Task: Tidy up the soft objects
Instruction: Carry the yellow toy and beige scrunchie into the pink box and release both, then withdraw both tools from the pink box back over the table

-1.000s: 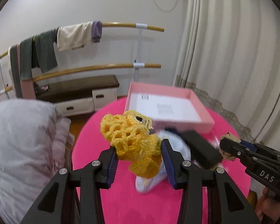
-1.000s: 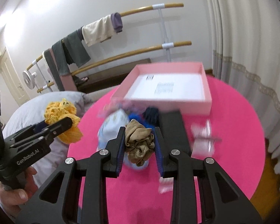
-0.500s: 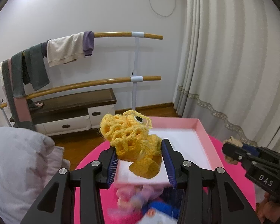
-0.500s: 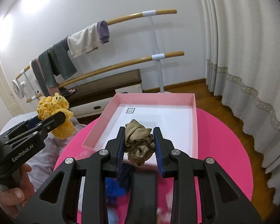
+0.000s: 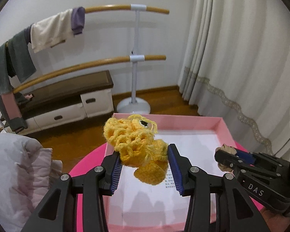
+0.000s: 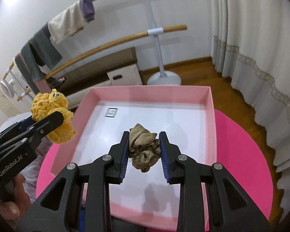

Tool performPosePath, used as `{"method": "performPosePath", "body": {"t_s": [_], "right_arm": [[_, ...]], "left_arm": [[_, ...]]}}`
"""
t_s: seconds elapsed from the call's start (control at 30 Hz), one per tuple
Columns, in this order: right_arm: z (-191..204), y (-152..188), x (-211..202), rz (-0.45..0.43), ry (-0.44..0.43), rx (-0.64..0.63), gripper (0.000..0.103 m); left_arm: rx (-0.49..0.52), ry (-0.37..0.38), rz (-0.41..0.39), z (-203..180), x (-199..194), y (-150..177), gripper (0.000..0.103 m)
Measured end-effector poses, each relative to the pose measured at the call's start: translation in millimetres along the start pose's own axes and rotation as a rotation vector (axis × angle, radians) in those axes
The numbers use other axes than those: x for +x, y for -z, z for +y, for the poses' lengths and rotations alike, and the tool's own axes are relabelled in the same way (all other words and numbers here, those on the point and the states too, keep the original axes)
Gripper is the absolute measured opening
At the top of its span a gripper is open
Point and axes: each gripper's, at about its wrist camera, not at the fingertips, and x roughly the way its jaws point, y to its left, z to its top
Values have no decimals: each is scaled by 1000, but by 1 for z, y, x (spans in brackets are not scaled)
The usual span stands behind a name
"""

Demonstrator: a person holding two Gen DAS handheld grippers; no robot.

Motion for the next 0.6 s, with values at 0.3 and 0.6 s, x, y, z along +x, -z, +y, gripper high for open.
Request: {"method": "performPosePath", "body": {"t_s": [0.3,0.6], "right_arm": [[-17,-23,48,81,25,35,29],[-33,-23,59,82,28,91,87]], "left_arm": [[-15,21,116,4,107,-77,51],[-53,-24,130,10,153,-111,96]]}}
